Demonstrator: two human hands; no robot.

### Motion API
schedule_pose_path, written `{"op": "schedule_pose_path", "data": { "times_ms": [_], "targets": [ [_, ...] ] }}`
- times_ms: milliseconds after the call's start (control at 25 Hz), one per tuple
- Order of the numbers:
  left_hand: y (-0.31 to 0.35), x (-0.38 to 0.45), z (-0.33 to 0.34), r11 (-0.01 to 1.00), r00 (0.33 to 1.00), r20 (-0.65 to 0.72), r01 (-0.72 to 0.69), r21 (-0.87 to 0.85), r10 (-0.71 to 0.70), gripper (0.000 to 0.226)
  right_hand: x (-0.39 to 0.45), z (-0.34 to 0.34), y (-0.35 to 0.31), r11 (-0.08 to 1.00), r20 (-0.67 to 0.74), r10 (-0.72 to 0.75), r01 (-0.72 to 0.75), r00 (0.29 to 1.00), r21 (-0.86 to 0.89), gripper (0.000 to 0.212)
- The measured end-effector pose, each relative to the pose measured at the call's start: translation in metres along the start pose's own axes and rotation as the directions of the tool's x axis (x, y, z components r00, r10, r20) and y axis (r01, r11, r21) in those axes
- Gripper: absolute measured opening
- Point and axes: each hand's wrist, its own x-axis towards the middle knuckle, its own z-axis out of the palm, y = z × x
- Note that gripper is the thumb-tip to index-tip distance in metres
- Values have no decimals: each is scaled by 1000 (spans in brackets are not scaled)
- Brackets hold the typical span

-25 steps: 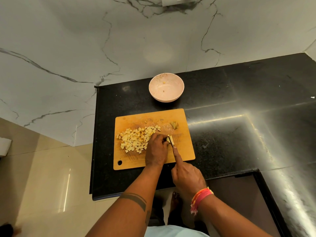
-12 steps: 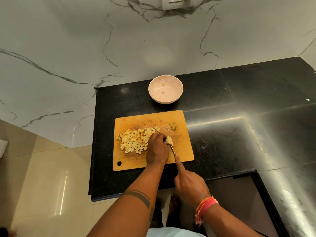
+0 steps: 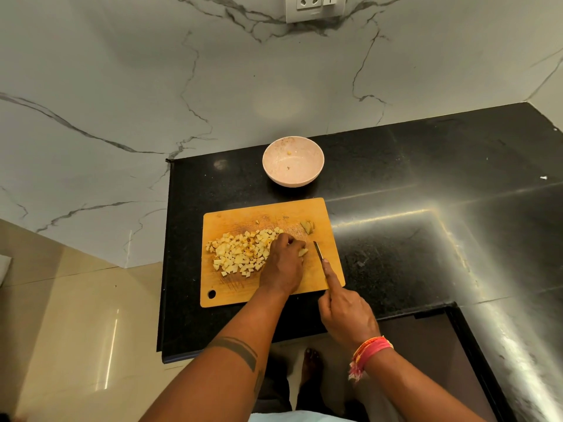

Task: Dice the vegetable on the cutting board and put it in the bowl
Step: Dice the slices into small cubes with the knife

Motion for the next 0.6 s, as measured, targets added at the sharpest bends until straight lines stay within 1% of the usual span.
{"op": "schedule_pose_path", "data": {
  "times_ms": [40,80,160,240,320,440,520,600],
  "targets": [
    [-3,-1,-2,1000,1000,-1,-8,5,8,40,2,2,-2,1000,-3,4,-4,1000,-1,72],
    [-6,-2,-3,1000,1000,-11,14,0,-14,42,3,3,-4,1000,3,10,-10,1000,-3,72],
    [-9,-6,-2,995,994,-44,97,-36,-98,43,7,7,-8,1000,35,4,-4,999,-19,73],
    [-8,-10,1,988,989,-56,133,-73,-138,42,4,11,-12,998,76,-18,23,997,-54,73],
    [-6,-9,0,989,991,-49,119,-83,-124,41,-1,14,-13,997,96,-29,36,995,-71,73],
    [-7,-4,-3,994,996,-17,88,-57,-90,38,-2,12,-10,999,70,-20,24,997,-49,72],
    [-9,-2,-5,998,999,-6,53,-34,-53,36,0,11,-14,996,66,-46,50,997,-67,73],
    [-11,-1,-5,998,999,-14,51,-40,-51,34,3,11,-22,995,69,-52,58,996,-77,73]
  ]
}}
